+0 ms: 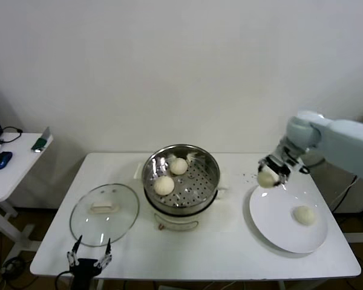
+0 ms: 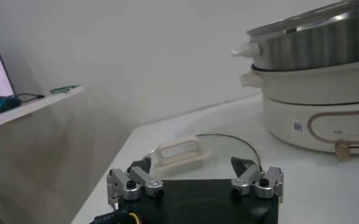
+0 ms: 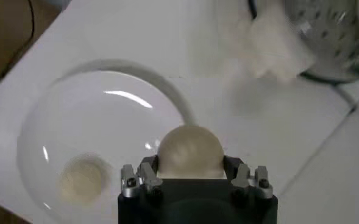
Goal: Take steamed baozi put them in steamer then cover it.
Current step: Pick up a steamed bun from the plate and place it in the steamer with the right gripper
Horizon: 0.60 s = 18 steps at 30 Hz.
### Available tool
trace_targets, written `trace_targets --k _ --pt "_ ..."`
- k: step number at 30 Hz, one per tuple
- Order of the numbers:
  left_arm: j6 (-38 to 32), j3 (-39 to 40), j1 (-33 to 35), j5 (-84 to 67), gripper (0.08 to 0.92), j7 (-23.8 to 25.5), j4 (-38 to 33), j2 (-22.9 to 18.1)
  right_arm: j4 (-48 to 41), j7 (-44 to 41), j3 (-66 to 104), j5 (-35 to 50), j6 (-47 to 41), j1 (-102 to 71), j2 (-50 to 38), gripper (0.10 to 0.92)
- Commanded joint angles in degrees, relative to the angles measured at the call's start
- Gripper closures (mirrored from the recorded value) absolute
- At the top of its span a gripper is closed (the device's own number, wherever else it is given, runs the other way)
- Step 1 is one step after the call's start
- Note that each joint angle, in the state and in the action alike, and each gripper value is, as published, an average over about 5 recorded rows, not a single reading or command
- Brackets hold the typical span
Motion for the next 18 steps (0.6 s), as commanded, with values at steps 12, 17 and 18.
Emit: trace_targets --k 12,17,18 --pt "0.48 0.24 0.27 -1.38 0.177 0.12 -1.31 -0.18 0.49 -0.99 -0.18 -3.5 14.72 2.72 30.78 0.338" --pt "0.27 0.07 0.62 -1.53 0.177 0.07 -1.5 -0.17 -1.7 -1.33 0.25 -5.22 14.89 -2.71 34.05 0.338" --pt "0.22 -0.07 0.73 -1.61 0.177 0.06 -1.52 -0.09 -2.06 -1.39 0.2 -5.48 14.9 -3.7 34.55 0.338"
